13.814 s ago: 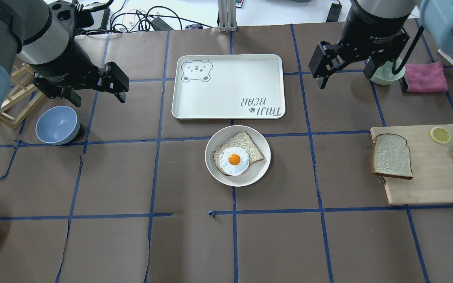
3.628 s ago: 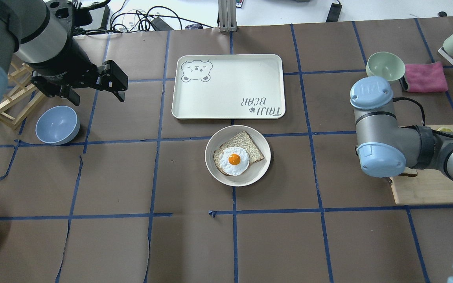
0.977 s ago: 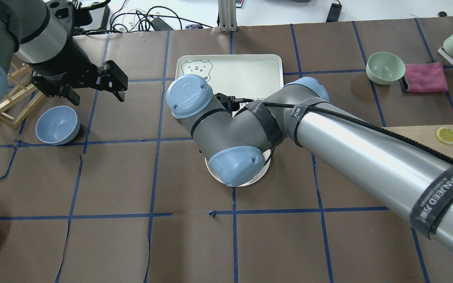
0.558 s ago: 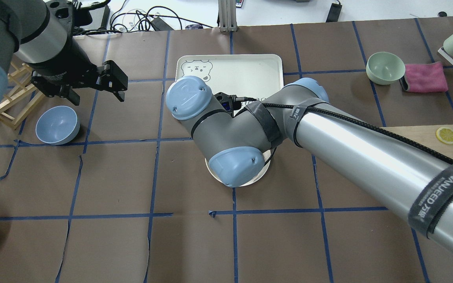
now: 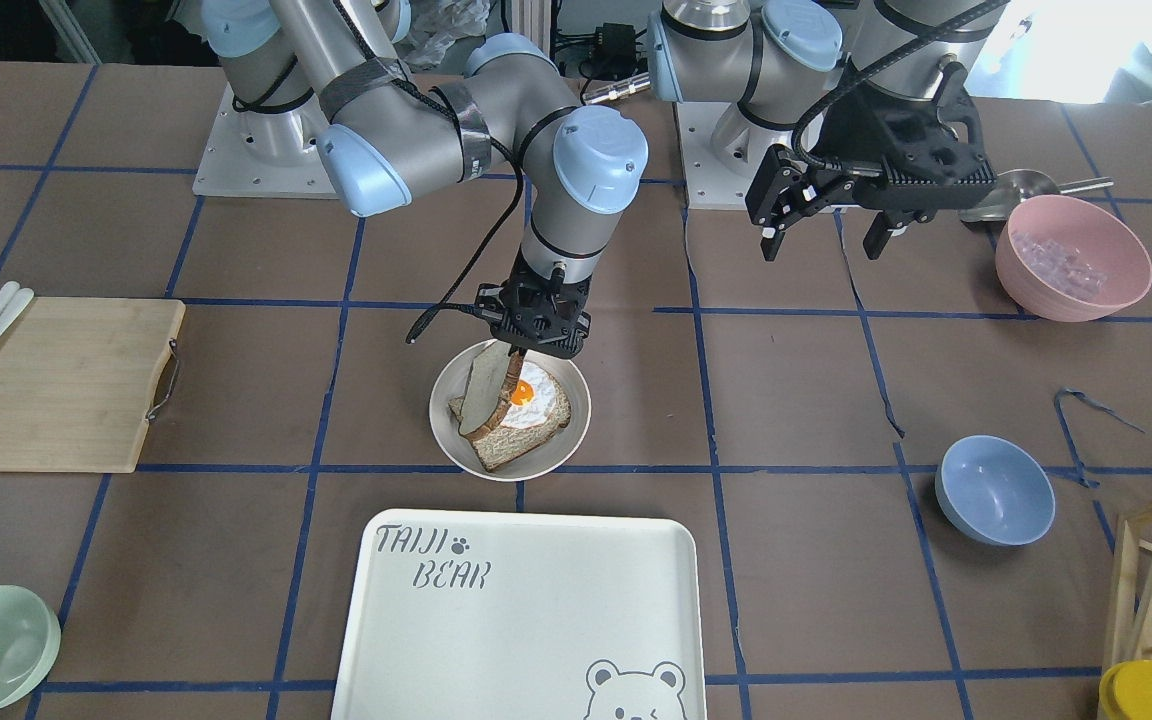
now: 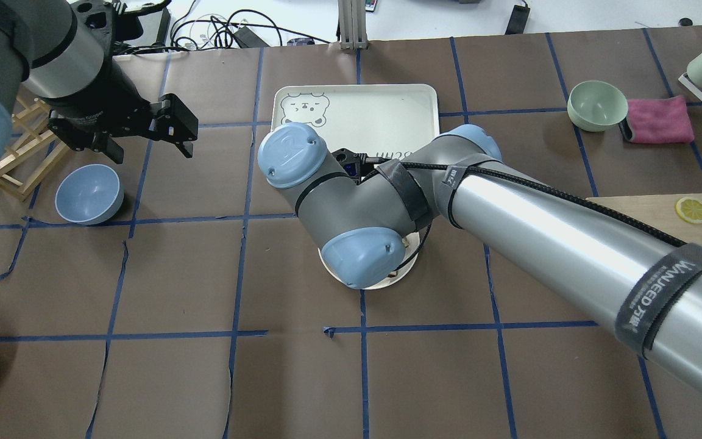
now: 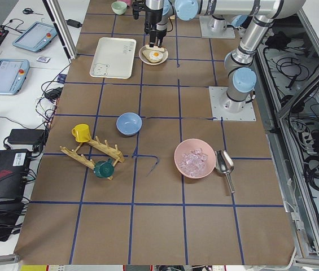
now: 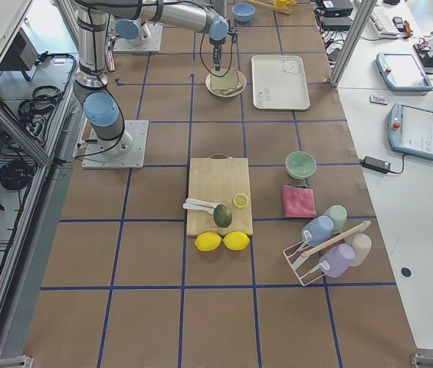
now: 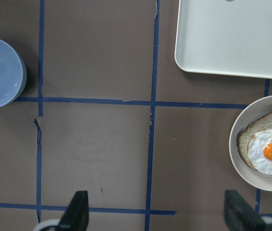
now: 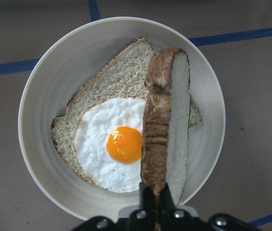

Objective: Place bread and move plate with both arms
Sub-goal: 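Lower the bread slice onto the egg toast and open the right gripper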

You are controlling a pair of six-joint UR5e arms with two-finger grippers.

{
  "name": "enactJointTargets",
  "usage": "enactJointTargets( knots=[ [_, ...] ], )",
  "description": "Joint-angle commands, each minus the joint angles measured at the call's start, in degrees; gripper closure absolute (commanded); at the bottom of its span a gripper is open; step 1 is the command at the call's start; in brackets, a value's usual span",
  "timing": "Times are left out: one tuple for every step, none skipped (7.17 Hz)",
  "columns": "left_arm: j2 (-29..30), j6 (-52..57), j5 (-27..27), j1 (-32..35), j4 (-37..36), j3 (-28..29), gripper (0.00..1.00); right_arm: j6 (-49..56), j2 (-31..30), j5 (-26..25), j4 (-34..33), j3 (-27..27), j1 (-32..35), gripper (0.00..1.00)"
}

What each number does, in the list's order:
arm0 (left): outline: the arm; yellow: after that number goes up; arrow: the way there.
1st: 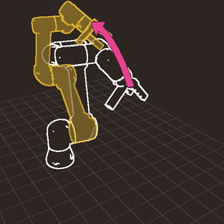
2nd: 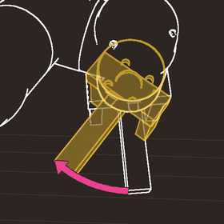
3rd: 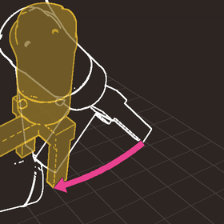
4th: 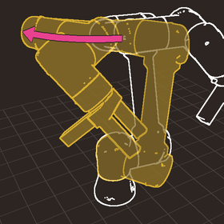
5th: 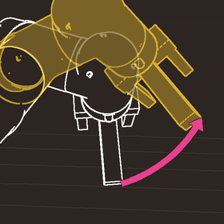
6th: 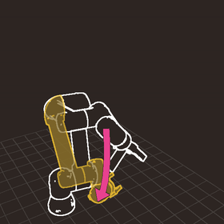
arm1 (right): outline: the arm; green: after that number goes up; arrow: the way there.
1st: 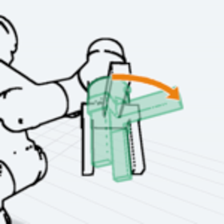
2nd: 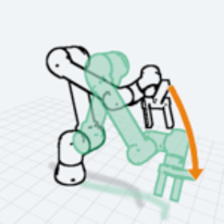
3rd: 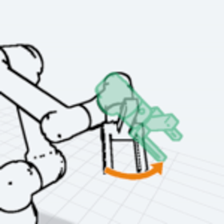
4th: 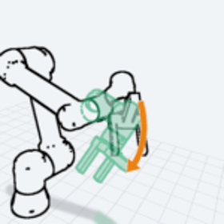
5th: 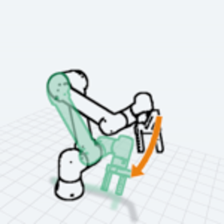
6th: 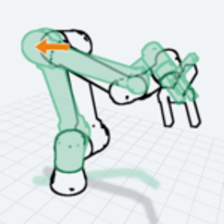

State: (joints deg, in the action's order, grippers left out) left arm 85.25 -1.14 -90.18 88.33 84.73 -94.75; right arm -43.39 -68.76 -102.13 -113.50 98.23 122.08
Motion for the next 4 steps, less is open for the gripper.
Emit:
enactJointTargets(
  knots=[
    [0.0,0.0,0.0,0.0,0.0,0.0,0.00,-3.0,-0.2,2.5,0.1,-0.1,0.0,0.75],
    [0.0,0.0,0.0,0.0,0.0,0.0,0.00,-3.9,-0.5,6.0,0.0,-0.1,0.0,0.71],
    [0.0,0.0,0.0,0.0,0.0,0.0,0.00,-3.8,-0.5,6.1,0.0,-0.1,0.0,0.61],
    [0.0,0.0,0.0,0.0,0.0,0.0,0.00,-2.9,-0.5,5.5,-0.1,-0.3,-0.5,0.38]
  ],
)
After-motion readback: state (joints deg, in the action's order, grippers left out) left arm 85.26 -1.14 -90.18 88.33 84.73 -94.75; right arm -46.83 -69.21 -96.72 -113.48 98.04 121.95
